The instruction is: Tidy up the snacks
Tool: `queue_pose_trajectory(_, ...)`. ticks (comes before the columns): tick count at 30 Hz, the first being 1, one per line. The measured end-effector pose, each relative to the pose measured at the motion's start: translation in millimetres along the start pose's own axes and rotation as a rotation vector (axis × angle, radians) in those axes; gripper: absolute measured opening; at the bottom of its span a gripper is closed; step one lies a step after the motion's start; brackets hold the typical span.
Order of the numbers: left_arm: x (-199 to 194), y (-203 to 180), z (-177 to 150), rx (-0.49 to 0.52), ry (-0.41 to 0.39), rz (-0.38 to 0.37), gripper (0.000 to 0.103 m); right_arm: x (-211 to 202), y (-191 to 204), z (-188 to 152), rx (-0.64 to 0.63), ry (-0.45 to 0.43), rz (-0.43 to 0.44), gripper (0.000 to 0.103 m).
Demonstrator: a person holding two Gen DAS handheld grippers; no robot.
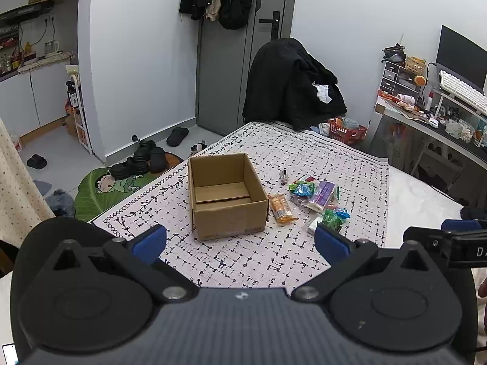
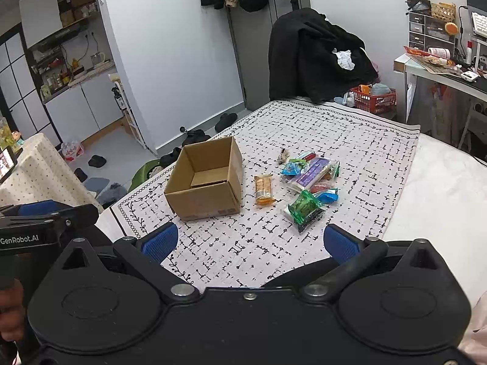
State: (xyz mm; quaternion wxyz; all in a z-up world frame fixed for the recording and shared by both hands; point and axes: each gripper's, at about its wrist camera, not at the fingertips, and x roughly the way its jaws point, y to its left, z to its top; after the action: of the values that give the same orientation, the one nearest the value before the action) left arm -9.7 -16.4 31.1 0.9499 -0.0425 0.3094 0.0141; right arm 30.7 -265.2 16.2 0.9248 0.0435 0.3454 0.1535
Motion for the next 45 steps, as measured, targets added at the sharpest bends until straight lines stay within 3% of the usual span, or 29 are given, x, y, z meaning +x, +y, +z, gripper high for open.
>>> queue_pose_trajectory(45,15.5,-1.4,-8.9,-0.008,0.02,0.008,0.103,11.1,5.2,2.0,-0.019,0.016,0.014,0.103)
